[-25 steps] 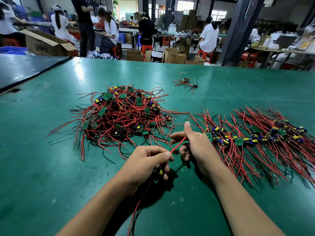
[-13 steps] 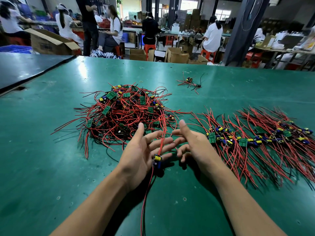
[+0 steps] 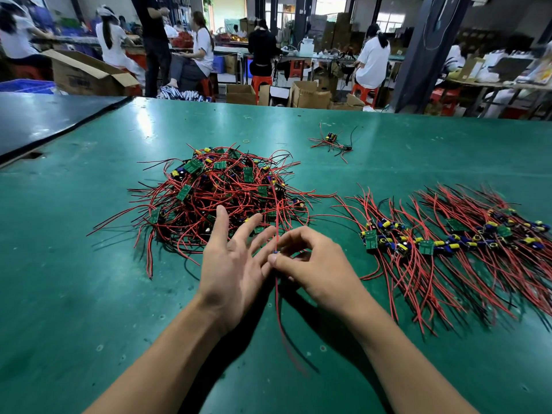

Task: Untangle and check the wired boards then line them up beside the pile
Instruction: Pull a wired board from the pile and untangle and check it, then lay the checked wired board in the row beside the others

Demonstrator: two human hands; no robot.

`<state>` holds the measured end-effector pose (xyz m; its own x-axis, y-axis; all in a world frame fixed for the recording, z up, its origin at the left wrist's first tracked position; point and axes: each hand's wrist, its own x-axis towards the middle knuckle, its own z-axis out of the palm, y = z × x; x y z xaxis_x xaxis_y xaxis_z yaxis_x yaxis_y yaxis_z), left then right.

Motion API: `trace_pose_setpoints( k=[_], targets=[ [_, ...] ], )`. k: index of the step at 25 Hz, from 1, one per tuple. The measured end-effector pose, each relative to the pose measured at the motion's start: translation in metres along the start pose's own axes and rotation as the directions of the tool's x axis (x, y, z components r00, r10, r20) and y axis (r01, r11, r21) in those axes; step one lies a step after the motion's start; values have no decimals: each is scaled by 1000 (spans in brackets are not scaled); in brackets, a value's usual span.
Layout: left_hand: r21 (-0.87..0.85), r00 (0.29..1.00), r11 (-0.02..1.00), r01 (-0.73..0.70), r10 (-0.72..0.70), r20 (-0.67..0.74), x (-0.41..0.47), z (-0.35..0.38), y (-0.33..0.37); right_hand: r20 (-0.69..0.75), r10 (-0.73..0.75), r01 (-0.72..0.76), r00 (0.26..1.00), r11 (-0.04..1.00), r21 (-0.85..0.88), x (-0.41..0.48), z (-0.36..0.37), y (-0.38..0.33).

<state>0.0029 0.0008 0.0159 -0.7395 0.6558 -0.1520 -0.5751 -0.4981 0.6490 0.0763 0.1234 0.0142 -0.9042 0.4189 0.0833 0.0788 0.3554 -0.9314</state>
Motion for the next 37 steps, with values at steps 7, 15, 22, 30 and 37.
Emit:
trace_pose_setpoints(
  k=[7, 15, 22, 30, 37],
  targets=[
    [850, 923, 476, -227, 384, 31, -9, -2, -15, -572, -23, -146, 820, 958, -248, 13, -70, 13],
    [961, 892, 251, -120, 452, -7, -4, -9, -17, -297, -253, 39, 921, 818, -574, 8, -35, 11],
    [888, 900, 441, -129, 427, -82, -3, -12, -16, 1, -152, 107, 988, 691, -715, 7, -4, 25],
    [755, 941, 636, -160, 330, -79, -9, -3, -19, -128, -133, 27, 983, 791, -611, 9, -14, 18],
    [437, 965, 899, -2, 116, -234, 1, 3, -6, 299, 47, -191, 953, 860, 474, 4, -32, -1]
  ],
)
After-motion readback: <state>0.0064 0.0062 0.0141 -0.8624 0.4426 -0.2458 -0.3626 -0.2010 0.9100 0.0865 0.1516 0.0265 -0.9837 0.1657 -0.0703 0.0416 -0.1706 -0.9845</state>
